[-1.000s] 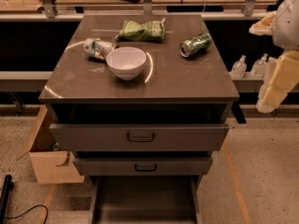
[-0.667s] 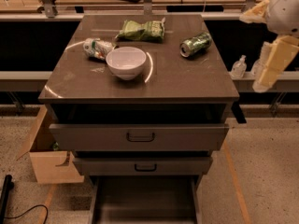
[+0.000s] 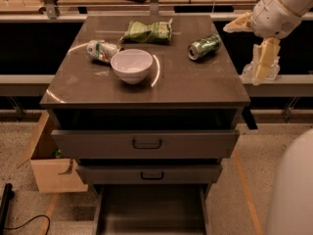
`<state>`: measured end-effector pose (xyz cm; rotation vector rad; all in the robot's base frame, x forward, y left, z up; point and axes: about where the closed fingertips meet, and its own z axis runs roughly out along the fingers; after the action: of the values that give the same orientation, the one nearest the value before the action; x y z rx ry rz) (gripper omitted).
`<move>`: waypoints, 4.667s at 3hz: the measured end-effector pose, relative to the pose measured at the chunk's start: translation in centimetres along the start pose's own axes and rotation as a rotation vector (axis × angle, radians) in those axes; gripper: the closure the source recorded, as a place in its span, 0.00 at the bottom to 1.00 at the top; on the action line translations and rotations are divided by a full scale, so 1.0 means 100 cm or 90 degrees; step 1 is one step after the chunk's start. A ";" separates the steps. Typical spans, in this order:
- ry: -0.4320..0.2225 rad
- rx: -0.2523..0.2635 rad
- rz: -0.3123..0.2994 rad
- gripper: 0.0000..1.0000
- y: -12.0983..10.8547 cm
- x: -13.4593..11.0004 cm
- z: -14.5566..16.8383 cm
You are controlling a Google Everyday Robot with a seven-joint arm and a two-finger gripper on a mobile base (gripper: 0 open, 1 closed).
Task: Place green can into bottom drawer
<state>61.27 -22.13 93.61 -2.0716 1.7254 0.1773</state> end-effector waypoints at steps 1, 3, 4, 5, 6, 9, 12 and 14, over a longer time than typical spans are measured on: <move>-0.026 0.018 -0.003 0.00 -0.029 0.012 0.022; 0.001 0.078 -0.012 0.00 -0.057 0.007 0.023; 0.055 0.144 -0.031 0.00 -0.087 0.004 0.020; 0.102 0.206 -0.047 0.00 -0.108 0.012 0.020; 0.102 0.251 -0.075 0.00 -0.122 0.028 0.025; 0.038 0.257 -0.210 0.00 -0.159 0.037 0.040; 0.033 0.282 -0.194 0.00 -0.200 0.020 0.077; 0.010 0.245 -0.204 0.41 -0.198 0.014 0.110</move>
Offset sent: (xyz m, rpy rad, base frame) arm 0.0325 0.0013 -0.0161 0.0438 -0.0193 0.0056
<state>82.49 -16.42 88.14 -2.0188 1.2878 -0.2496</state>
